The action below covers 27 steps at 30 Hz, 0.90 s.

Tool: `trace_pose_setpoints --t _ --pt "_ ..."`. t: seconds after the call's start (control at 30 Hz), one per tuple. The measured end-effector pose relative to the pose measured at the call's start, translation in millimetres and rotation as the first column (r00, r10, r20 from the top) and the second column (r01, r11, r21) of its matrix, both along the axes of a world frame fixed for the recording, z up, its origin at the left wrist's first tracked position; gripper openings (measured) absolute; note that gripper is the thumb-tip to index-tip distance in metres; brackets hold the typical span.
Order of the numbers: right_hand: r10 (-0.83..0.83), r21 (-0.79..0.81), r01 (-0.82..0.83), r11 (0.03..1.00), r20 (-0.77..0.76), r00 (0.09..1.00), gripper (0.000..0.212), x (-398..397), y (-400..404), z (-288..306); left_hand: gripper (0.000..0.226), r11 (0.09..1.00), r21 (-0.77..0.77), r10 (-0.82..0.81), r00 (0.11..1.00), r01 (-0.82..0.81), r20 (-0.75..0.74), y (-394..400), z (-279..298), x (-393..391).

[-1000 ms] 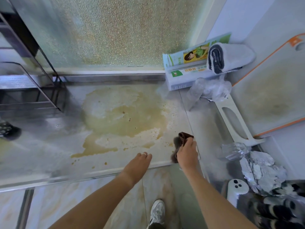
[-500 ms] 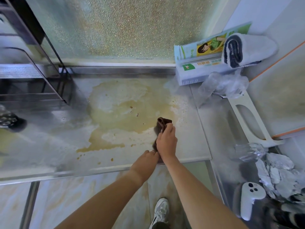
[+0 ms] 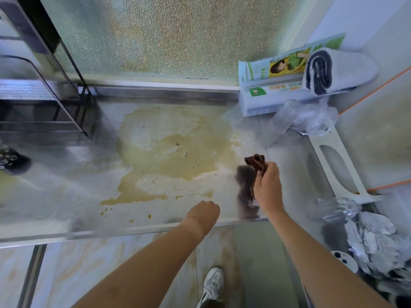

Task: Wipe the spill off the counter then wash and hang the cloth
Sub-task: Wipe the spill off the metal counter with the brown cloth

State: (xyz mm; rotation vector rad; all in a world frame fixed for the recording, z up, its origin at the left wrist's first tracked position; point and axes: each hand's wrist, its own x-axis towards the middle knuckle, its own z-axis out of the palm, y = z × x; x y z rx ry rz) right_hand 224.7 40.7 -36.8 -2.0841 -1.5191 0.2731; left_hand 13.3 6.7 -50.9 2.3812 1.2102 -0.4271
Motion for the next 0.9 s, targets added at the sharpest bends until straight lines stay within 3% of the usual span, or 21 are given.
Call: trace_pose_setpoints --t 0.13,0.27,0.9 --pt "-0.061 -0.133 0.079 0.988 0.133 0.989 0.022 4.4 -0.2 -20.5 0.026 1.000 -0.013 -0.015 1.000 0.015 0.004 1.6 -5.2 0.7" --pt "-0.116 -0.102 0.124 0.987 0.081 0.990 0.020 -13.7 13.8 -25.2 0.026 1.000 -0.021 -0.013 1.000 0.013 0.019 3.8 -7.9 0.8" --pt "0.187 -0.075 -0.183 0.980 0.054 0.981 0.018 -127.9 61.2 -35.9 0.036 0.993 0.049 -0.102 0.993 0.105 -0.060 6.3 -15.4 6.3"
